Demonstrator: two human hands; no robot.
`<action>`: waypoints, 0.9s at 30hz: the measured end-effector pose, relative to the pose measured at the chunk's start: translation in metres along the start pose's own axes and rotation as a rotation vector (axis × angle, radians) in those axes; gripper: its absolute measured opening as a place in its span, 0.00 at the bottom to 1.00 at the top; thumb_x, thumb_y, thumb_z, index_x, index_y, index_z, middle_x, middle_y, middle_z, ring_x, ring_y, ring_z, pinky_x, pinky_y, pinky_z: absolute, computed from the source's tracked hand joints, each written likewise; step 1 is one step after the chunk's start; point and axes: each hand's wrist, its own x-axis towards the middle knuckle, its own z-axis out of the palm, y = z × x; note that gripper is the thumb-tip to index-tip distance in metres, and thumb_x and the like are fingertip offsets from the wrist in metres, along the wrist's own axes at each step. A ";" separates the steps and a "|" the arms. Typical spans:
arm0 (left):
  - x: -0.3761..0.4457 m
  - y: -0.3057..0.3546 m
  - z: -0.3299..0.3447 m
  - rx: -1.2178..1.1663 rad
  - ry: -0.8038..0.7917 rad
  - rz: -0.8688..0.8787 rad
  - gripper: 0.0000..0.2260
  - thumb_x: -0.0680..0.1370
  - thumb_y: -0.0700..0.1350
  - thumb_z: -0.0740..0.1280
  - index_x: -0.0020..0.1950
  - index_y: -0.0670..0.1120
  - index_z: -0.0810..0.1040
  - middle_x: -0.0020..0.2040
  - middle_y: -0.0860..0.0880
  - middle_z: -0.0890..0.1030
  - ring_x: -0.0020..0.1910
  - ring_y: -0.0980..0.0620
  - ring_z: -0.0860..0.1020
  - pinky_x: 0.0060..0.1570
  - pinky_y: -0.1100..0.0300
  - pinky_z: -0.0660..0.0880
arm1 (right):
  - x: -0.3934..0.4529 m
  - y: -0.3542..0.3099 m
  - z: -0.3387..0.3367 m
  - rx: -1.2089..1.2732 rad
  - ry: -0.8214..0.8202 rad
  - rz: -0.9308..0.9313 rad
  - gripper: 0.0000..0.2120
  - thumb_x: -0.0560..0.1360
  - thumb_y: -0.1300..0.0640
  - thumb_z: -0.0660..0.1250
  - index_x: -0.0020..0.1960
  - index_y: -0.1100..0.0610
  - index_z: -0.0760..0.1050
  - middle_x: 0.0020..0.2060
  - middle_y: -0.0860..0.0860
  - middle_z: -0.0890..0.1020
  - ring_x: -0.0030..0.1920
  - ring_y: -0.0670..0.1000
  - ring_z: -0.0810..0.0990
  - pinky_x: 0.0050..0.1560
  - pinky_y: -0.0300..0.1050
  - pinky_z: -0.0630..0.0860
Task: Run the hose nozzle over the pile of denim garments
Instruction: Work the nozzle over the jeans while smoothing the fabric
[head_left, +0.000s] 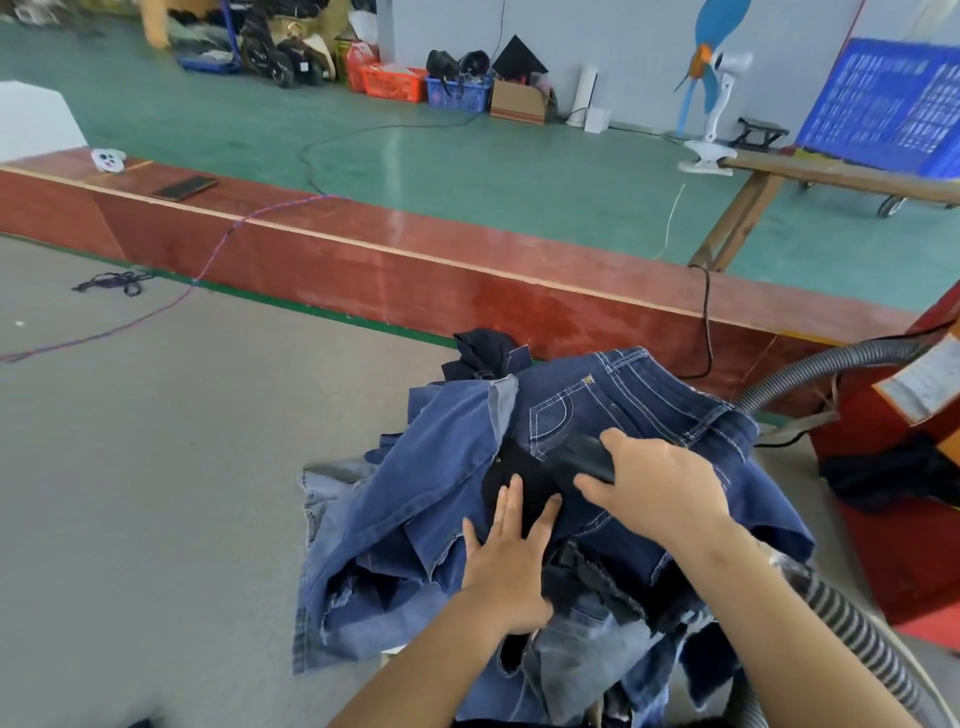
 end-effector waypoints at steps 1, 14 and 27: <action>0.000 0.000 0.000 0.002 -0.002 0.002 0.47 0.73 0.45 0.69 0.77 0.59 0.36 0.73 0.47 0.24 0.74 0.48 0.28 0.71 0.36 0.39 | 0.002 0.000 0.002 -0.015 -0.020 0.004 0.18 0.77 0.39 0.59 0.55 0.53 0.67 0.45 0.51 0.81 0.46 0.55 0.81 0.37 0.45 0.69; 0.001 -0.005 -0.003 0.052 -0.012 0.009 0.49 0.73 0.49 0.70 0.76 0.61 0.33 0.73 0.47 0.23 0.74 0.49 0.27 0.72 0.39 0.37 | 0.020 -0.022 0.014 0.205 0.127 0.086 0.18 0.78 0.38 0.58 0.55 0.53 0.65 0.39 0.50 0.78 0.40 0.57 0.79 0.34 0.45 0.67; 0.006 -0.008 0.006 0.053 -0.005 -0.026 0.50 0.73 0.55 0.70 0.72 0.65 0.29 0.71 0.37 0.23 0.73 0.39 0.28 0.72 0.39 0.37 | -0.005 0.027 -0.031 0.318 0.178 0.214 0.18 0.74 0.37 0.63 0.45 0.51 0.68 0.33 0.46 0.75 0.32 0.50 0.74 0.30 0.44 0.64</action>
